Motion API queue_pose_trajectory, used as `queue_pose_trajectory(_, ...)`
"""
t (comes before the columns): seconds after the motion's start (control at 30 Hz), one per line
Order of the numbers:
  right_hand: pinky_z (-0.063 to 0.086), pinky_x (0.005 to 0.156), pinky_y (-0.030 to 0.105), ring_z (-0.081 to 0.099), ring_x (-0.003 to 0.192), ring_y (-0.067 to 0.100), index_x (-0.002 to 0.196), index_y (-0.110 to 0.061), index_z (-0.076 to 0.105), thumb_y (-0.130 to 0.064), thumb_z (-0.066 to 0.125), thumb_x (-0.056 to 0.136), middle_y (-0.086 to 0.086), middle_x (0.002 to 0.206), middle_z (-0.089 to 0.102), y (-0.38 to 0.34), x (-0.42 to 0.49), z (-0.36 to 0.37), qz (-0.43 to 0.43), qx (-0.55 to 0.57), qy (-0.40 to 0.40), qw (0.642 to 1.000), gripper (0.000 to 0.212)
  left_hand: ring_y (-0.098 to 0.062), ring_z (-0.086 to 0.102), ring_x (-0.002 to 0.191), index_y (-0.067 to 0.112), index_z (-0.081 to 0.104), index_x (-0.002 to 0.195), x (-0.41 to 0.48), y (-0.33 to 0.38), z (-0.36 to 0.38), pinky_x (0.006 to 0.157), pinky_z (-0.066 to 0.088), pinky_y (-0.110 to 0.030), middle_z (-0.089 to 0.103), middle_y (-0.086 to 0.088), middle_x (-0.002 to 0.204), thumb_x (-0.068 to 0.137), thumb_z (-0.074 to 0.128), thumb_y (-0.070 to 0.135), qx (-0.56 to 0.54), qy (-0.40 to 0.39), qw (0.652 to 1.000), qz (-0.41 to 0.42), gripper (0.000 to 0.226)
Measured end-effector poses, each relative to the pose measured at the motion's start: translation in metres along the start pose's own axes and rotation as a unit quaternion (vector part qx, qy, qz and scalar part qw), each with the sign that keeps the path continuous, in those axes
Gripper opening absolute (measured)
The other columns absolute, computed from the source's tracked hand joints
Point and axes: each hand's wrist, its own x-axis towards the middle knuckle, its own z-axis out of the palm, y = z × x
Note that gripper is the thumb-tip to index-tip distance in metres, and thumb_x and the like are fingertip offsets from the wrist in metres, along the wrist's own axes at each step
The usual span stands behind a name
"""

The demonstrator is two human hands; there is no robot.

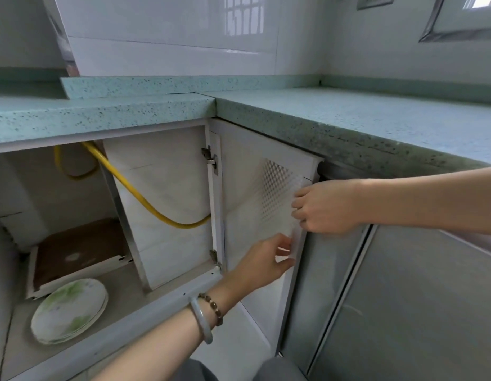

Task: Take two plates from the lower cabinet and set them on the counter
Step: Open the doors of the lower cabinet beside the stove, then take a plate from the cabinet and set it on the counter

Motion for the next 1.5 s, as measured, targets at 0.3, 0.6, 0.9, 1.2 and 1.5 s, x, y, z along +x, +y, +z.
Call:
queue_pose_trajectory(0.3,0.043,0.092,0.038,0.058,0.104,0.029,0.101,-0.008,0.068,-0.013,0.041,0.091,0.009,0.104,0.067,-0.004,0.004,-0.001,0.008,0.007,0.02,1.0,0.028,-0.014,0.056,0.117,0.013,0.044,0.138,-0.008,-0.005,0.014,0.099,0.045,-0.027,0.057,-0.003,0.132,0.088,0.067,0.031,0.024,0.011,0.998,0.048,0.058)
queue_pose_trajectory(0.6,0.053,0.083,0.039,0.063,0.089,0.024,0.099,-0.014,0.065,-0.015,0.047,0.089,0.004,0.096,0.067,-0.015,0.088,-0.039,-0.035,0.027,0.039,0.998,0.021,-0.02,0.03,0.14,0.016,0.018,0.153,-0.049,-0.066,-0.007,0.115,0.023,-0.034,0.028,-0.002,0.155,0.089,0.058,0.043,0.212,0.015,0.976,0.044,0.08)
queue_pose_trajectory(0.9,0.047,0.081,0.035,0.06,0.096,0.026,0.111,-0.012,0.06,-0.022,0.049,0.094,0.009,0.105,0.064,-0.042,0.232,-0.095,-0.062,0.035,0.16,0.985,0.023,-0.015,0.02,0.143,0.025,0.017,0.153,-0.171,-0.165,-0.092,0.113,0.015,-0.028,0.02,0.007,0.157,0.085,0.055,0.054,0.259,0.099,0.942,-0.187,0.083)
queue_pose_trajectory(1.2,0.043,0.089,0.042,0.048,0.114,0.031,0.117,-0.009,0.054,-0.017,0.044,0.092,0.014,0.12,0.052,-0.098,0.397,-0.119,-0.055,0.285,0.22,0.931,0.028,-0.011,0.017,0.145,0.028,0.015,0.151,-0.295,-0.268,-0.163,0.117,0.015,-0.03,0.016,0.013,0.156,0.081,0.054,0.058,0.233,0.161,0.884,-0.373,0.086)
queue_pose_trajectory(1.5,0.047,0.083,0.024,0.061,0.096,0.014,0.124,-0.019,0.06,-0.017,0.049,0.093,-0.003,0.109,0.052,-0.164,0.574,-0.12,0.07,0.695,0.188,0.69,0.033,-0.017,0.033,0.137,0.014,0.031,0.146,-0.353,-0.411,-0.195,0.107,0.026,-0.021,0.033,-0.002,0.151,0.097,0.053,0.034,0.074,0.304,0.804,-0.506,0.058)
